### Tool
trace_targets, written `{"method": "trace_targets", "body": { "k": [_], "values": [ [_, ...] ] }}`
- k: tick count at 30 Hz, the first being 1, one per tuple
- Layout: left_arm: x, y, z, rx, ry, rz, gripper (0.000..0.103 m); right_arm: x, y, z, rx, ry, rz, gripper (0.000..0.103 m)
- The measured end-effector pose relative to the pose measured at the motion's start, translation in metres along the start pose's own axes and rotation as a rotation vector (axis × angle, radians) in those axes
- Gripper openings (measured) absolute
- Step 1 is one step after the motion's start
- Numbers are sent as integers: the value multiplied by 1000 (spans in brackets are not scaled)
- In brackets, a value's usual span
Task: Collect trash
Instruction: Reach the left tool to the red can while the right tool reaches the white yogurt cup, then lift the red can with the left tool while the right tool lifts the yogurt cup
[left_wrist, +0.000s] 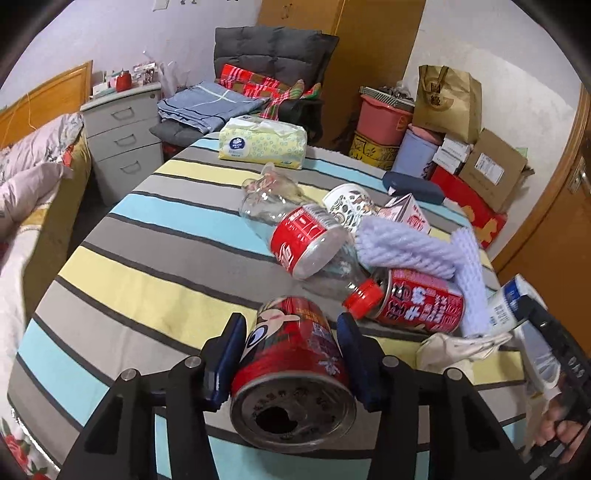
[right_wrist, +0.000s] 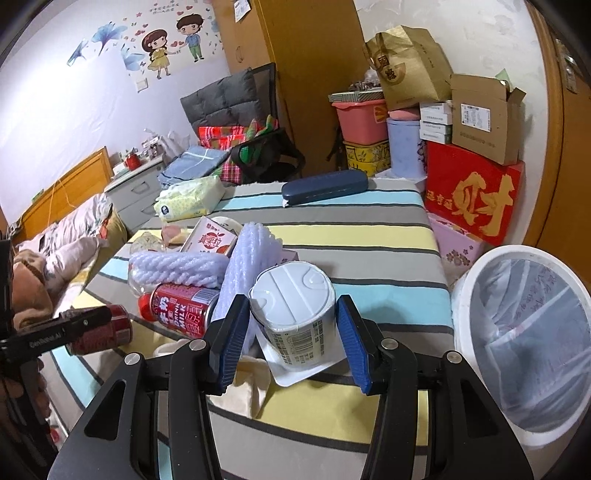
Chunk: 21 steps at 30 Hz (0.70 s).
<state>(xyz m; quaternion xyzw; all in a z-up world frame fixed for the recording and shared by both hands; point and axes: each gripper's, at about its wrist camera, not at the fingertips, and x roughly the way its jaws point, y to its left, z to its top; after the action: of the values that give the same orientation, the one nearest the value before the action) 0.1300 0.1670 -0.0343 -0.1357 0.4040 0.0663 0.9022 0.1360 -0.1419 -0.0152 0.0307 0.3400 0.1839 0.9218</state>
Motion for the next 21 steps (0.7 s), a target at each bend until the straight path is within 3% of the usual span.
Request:
{"method": "trace_targets", "body": {
  "k": [5,18,21],
  "values": [
    [2,2,-2,-13,12,-1,52,-2,0,-4,3,-1,-6,50],
    [25,2,-23,23,132,62,53,-10,-2,-5,12,-7,-2,50],
    [21,2,-25,18,117,44,53,-8,-2,-6,11,-5,-4,50]
  ]
}}
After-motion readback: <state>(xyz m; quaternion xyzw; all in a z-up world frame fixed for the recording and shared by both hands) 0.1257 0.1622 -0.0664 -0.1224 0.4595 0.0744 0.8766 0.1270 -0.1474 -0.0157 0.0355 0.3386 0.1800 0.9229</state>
